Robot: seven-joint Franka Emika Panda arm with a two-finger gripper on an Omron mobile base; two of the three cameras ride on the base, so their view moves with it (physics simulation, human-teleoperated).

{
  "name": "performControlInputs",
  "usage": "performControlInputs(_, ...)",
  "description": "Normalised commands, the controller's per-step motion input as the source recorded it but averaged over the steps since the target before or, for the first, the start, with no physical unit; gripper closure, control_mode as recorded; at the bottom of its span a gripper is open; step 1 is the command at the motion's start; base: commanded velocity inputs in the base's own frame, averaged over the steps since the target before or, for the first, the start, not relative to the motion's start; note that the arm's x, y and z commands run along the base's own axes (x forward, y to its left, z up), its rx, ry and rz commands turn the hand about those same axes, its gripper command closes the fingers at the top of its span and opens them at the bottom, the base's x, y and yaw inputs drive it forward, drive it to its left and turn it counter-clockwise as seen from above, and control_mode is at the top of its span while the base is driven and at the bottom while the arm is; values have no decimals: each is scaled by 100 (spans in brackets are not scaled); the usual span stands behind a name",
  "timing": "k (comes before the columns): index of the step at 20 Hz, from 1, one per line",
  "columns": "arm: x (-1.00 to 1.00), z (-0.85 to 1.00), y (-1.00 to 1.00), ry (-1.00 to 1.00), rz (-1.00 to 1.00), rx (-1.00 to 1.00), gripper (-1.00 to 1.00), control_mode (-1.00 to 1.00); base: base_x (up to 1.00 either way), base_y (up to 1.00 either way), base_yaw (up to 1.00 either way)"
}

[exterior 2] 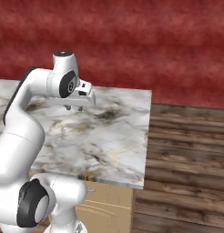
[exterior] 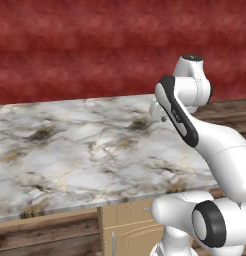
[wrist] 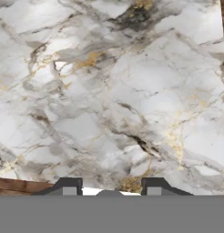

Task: Take a straw from the drawer in front and place it inside the glass cup on the dining counter.

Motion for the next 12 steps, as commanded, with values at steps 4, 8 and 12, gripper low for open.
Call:
performControlInputs(4,0,0,0,0,0,0,-100,100,-13,0,0)
performControlInputs(8,0,0,0,0,0,0,-100,100,-57,0,0)
performControlInputs(12,0,0,0,0,0,0,-100,100,-59,-4,0)
